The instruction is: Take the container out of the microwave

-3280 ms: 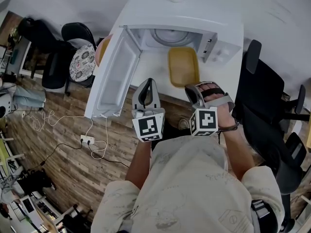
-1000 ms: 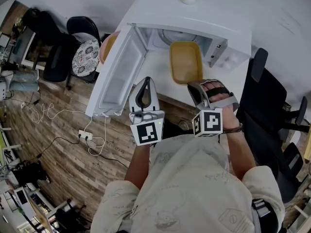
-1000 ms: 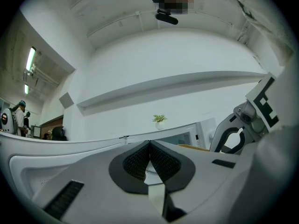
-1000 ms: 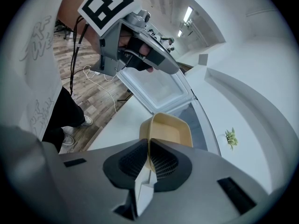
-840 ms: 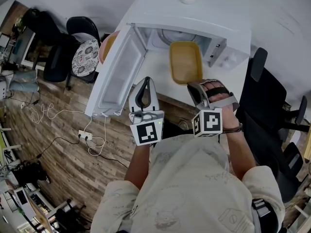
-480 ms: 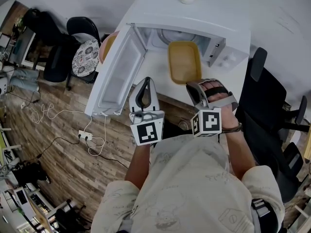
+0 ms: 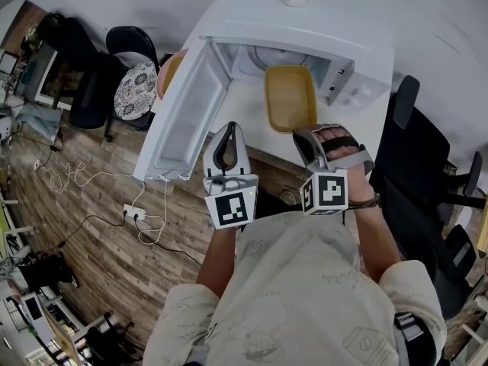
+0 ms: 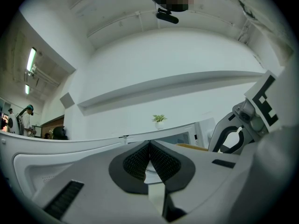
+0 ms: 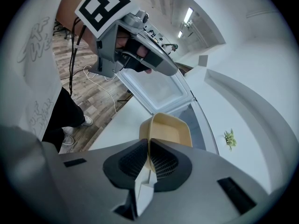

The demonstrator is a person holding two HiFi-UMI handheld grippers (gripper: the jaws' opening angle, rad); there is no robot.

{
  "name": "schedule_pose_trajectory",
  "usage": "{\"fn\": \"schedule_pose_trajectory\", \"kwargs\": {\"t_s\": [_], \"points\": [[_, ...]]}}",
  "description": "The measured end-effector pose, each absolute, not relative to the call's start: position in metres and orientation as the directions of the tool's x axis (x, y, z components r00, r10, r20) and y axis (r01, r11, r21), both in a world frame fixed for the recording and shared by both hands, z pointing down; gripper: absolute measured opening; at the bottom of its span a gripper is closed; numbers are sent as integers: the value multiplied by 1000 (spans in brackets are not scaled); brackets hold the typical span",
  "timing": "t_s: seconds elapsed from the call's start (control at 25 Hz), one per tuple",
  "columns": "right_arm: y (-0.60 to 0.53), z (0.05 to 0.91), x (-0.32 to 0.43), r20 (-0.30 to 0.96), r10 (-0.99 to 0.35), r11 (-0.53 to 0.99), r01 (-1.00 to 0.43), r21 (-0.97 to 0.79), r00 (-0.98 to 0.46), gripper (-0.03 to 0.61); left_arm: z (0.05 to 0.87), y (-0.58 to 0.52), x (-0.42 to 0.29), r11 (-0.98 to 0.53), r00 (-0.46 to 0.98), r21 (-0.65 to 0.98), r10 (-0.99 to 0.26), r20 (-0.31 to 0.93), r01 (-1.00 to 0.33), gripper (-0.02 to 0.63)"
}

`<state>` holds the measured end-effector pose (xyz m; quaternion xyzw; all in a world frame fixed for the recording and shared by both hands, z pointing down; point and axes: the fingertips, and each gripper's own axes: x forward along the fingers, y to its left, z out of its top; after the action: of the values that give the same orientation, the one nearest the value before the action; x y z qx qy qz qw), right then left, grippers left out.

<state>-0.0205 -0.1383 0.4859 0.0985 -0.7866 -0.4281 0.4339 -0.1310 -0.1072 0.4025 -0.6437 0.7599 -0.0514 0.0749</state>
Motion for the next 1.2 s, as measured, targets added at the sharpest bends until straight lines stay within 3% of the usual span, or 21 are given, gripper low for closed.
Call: {"fn": "schedule_pose_trajectory", "kwargs": {"t_s": [1.2], "points": [[-137, 484, -20, 600, -531, 609, 223, 761, -599, 35, 400, -103, -131, 170, -163, -178, -985, -53, -969, 8]]}}
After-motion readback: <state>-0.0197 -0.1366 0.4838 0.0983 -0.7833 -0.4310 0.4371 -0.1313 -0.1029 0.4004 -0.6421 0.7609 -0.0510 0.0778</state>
